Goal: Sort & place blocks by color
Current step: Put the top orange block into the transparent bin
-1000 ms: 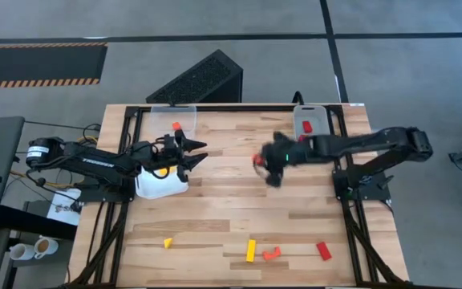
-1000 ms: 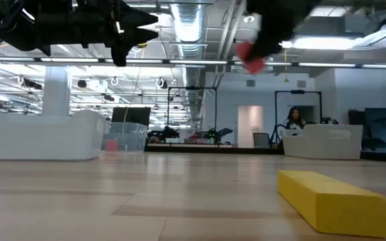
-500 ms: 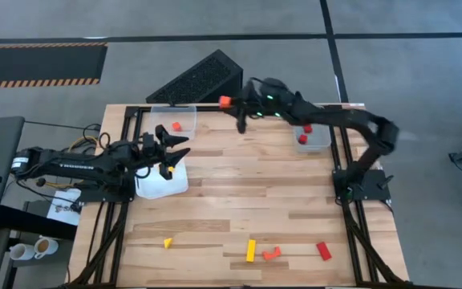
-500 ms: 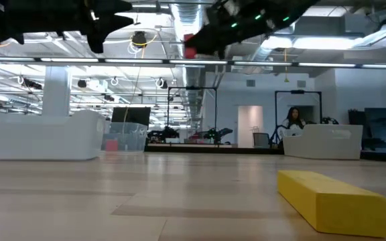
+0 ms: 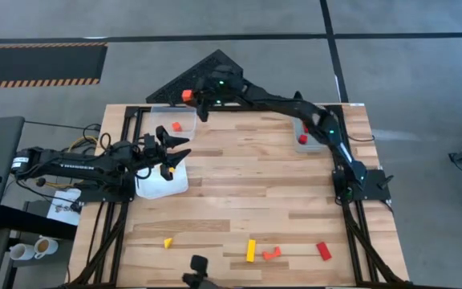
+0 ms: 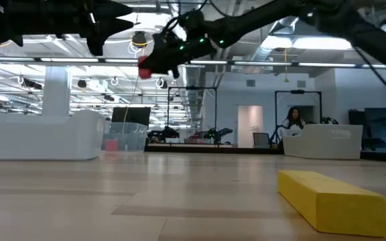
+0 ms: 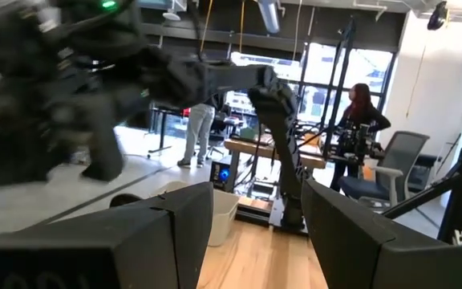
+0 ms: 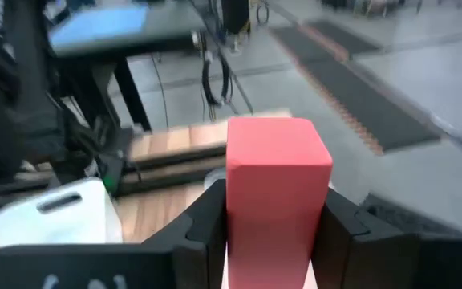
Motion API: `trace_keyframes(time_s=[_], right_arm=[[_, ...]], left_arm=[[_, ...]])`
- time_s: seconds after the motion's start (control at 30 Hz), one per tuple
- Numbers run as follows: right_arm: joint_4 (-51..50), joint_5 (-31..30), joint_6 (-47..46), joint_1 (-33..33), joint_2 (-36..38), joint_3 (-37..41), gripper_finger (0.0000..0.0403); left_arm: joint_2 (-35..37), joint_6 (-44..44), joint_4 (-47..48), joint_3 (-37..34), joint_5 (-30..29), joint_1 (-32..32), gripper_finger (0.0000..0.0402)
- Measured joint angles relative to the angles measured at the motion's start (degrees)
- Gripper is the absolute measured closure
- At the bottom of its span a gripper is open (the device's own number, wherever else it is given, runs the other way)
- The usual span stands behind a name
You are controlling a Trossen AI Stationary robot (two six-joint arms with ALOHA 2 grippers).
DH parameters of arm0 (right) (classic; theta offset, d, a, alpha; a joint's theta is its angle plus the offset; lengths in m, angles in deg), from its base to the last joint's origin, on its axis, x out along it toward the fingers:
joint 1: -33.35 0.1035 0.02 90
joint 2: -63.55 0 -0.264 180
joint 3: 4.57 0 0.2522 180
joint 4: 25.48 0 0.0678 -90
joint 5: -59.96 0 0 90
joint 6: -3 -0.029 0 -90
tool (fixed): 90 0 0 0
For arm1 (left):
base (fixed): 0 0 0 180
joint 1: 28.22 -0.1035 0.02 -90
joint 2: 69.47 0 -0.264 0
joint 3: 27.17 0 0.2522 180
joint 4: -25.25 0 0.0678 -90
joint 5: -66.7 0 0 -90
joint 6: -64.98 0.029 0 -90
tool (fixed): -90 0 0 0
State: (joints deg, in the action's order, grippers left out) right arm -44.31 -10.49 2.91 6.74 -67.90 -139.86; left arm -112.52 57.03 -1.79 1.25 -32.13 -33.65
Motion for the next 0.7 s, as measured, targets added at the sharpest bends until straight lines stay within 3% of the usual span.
trace_keyframes(time_s=[0.2, 0.43, 0.7], right_arm=[[-8.95, -0.12, -0.41, -0.57, -9.58, -13.06, 0.0263], [-13.06, -0.12, -2.99, -1.53, -10.45, -12.22, 0.0255], [-13.43, 0.03, -2.95, -1.29, -9.8, -12.24, 0.0199]], left_arm=[[-0.02, -0.04, -0.25, 0.0, 0.01, 0.0, 0.0223], [-0.02, -0.07, -0.5, 0.02, 0.34, 0.0, 0.0223], [-0.02, -0.07, -1.06, 0.02, 0.47, 0.0, 0.0223]])
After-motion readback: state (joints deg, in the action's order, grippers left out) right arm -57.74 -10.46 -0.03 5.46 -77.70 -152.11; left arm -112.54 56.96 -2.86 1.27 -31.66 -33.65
